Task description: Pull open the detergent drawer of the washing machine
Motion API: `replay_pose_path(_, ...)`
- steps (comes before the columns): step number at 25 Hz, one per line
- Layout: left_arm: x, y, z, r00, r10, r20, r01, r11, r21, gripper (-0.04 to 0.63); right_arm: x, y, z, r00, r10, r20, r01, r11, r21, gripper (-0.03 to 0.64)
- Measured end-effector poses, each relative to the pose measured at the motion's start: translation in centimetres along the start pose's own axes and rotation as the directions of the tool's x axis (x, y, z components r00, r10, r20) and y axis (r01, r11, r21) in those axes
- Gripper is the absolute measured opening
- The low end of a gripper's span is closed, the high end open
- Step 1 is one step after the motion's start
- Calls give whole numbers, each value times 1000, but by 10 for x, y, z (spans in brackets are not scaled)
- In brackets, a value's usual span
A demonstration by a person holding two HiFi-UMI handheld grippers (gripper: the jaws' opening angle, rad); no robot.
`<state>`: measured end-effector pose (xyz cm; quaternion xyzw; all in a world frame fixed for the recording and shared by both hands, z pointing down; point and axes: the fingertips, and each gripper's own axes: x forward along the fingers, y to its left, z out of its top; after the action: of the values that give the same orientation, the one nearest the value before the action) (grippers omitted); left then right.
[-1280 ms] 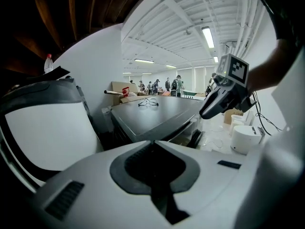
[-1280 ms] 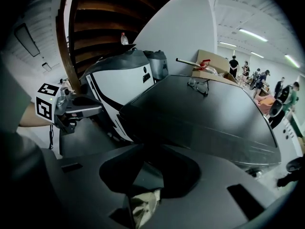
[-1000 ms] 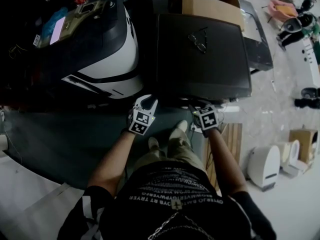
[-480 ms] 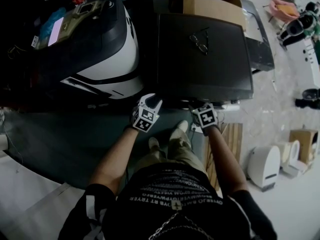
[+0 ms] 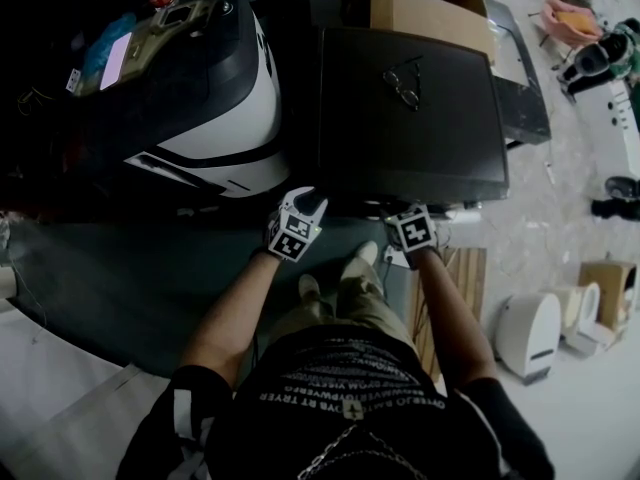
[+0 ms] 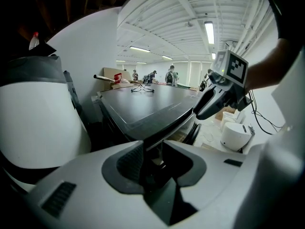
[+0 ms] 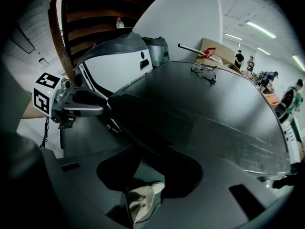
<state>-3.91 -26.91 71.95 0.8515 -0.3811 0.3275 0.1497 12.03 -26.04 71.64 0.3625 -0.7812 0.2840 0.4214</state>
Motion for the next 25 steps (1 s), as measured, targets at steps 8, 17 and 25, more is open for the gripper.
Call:
replay_pose_path(8,-7,-10,-8,1000,-16,-22,16,1000,11,114,-5,6,-12,1000,-3,-17,3,1000,17,123)
replay_pose_path(17,-19,-25,-20,998,-43,-47,44,998,34,114,-12,19,-27,1000,13,-20,-11,998,56,123)
replay_pose_path(25,-30,-41,-30,996,-67,-65,70,996,53,114,-18,27,-45,999,3,-35,0,997,77,123)
